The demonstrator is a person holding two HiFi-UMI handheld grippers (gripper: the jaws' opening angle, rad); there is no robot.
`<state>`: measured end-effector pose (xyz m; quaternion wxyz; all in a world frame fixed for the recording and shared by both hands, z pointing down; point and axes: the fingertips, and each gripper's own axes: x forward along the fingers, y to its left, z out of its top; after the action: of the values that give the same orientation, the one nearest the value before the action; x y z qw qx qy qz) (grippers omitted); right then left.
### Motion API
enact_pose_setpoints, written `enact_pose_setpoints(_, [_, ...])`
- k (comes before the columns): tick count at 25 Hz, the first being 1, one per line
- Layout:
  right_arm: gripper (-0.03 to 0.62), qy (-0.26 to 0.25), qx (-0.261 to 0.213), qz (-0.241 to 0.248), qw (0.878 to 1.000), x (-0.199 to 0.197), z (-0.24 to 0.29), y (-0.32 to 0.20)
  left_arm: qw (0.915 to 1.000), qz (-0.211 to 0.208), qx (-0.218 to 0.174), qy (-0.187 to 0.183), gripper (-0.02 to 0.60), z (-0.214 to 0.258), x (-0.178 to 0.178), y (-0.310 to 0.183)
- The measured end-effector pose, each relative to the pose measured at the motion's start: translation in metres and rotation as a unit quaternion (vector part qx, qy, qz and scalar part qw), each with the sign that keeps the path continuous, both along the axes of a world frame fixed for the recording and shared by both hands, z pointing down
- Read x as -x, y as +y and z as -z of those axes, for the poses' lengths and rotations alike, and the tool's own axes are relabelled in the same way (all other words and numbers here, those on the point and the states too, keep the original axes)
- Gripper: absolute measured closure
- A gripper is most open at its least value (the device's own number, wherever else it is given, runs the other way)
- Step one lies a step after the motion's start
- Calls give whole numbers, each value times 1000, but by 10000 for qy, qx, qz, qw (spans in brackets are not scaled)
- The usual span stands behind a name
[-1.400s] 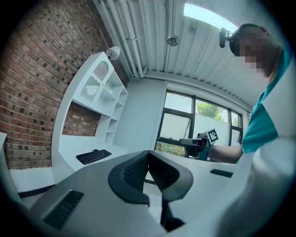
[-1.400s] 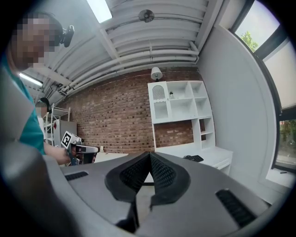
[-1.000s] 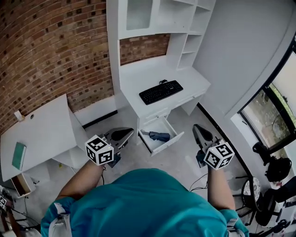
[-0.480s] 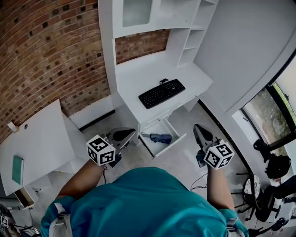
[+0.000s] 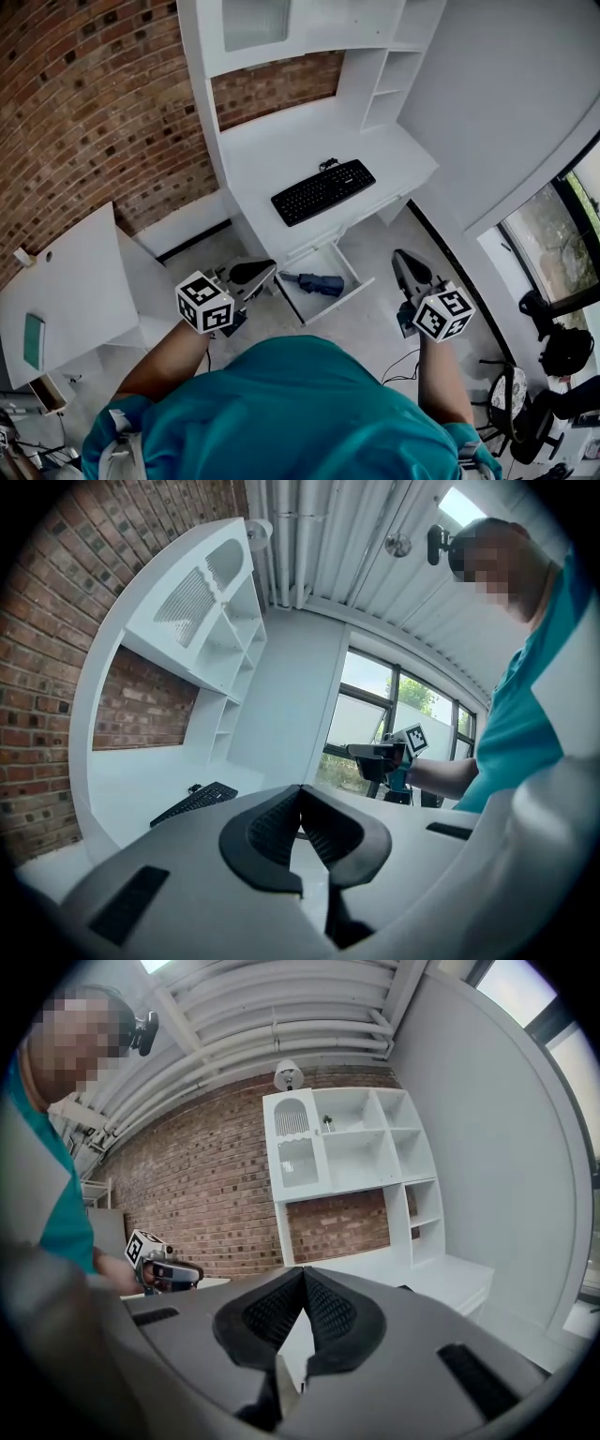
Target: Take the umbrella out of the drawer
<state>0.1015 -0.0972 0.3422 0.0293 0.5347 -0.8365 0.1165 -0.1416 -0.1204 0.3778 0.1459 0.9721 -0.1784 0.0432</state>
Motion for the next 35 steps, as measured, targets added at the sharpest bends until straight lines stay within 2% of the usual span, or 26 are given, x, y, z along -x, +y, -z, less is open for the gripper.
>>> enact_pose_setpoints(4, [572,-129,-24,373,9992,-49,-8,-31,9994,334,9,-115,566,-7,-46,-19])
enact_pose_setpoints(9, [572,-222,73,801,9965,-122,-30,-63,9962,821,282,-40,566,-23,-118,-35])
enact_pose_setpoints(14, [572,-193,74,972,9951,-154,-49,-85,9931,1067,483,-96,566,-39,-152,-46])
enact_pose_setpoints(18, [572,-213,155,935,9953,-153,-57,-89,9935,1017,417,-295,566,-49,-152,-52])
enact_pose_setpoints(26, [572,-175,208,722,9970,-120,-60,-99,9948,716,34,-721,566,-61,-135,-88])
enact_pose_setpoints(35, [572,38,203,716,9972,-98,-83,-119,9929,297,-60,-1152,565,-99,-148,-116])
